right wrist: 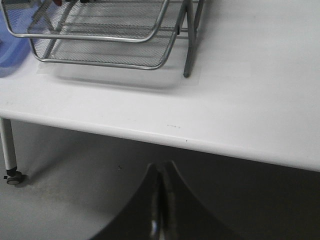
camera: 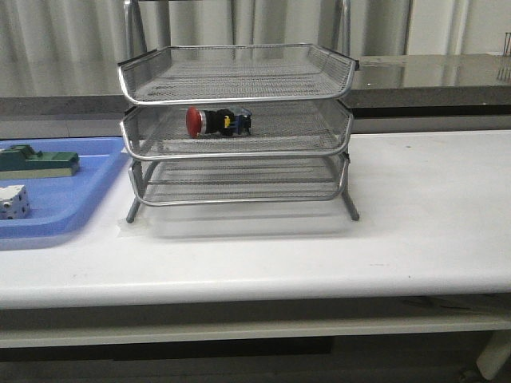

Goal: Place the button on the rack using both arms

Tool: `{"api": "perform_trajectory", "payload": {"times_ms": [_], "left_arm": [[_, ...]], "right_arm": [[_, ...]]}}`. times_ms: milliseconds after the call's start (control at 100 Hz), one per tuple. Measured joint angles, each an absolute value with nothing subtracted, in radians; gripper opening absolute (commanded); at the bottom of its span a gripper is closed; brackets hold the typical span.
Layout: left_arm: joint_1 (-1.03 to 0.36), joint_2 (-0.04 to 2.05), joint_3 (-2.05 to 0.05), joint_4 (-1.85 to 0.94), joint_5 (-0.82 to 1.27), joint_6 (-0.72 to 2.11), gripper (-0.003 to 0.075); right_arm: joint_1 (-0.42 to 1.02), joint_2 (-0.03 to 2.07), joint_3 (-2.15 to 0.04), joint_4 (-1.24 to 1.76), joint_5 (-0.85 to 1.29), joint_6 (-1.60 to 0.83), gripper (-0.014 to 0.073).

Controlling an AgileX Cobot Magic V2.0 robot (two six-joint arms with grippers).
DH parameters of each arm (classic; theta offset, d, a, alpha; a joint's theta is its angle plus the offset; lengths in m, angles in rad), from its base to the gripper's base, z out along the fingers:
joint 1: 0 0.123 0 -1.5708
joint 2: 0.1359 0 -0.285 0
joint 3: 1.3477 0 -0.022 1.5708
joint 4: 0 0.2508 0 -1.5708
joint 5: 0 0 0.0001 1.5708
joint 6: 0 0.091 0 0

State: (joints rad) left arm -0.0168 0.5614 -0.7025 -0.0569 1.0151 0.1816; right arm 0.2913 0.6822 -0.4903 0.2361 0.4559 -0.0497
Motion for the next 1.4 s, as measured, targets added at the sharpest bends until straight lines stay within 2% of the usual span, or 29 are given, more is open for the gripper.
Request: {"api": "perform_trajectory", "payload": {"times_ms": [350, 750, 1050, 1400], "left_arm": [[-0.017, 0.561, -0.703, -0.057, 1.015, 0.182, -0.0021], [-0.017, 0.561, -0.703, -0.057, 1.015, 0.182, -0.0021], [-0.017, 0.561, -0.703, -0.057, 1.015, 0.182, -0.0021], [-0.017, 0.561, -0.703, -0.057, 1.015, 0.182, -0.0021]], "right_arm": [[0.291, 0.581, -0.49, 0.23, 0.62, -0.052, -0.0061], [0.29, 0.581, -0.49, 0.221, 0.622, -0.052, -0.0061], [0.29, 0.568, -0.463, 0.101, 0.47, -0.047, -0.0061], [0.239, 0.367, -0.245, 0.023, 0.219, -0.03, -0.0061]]}}
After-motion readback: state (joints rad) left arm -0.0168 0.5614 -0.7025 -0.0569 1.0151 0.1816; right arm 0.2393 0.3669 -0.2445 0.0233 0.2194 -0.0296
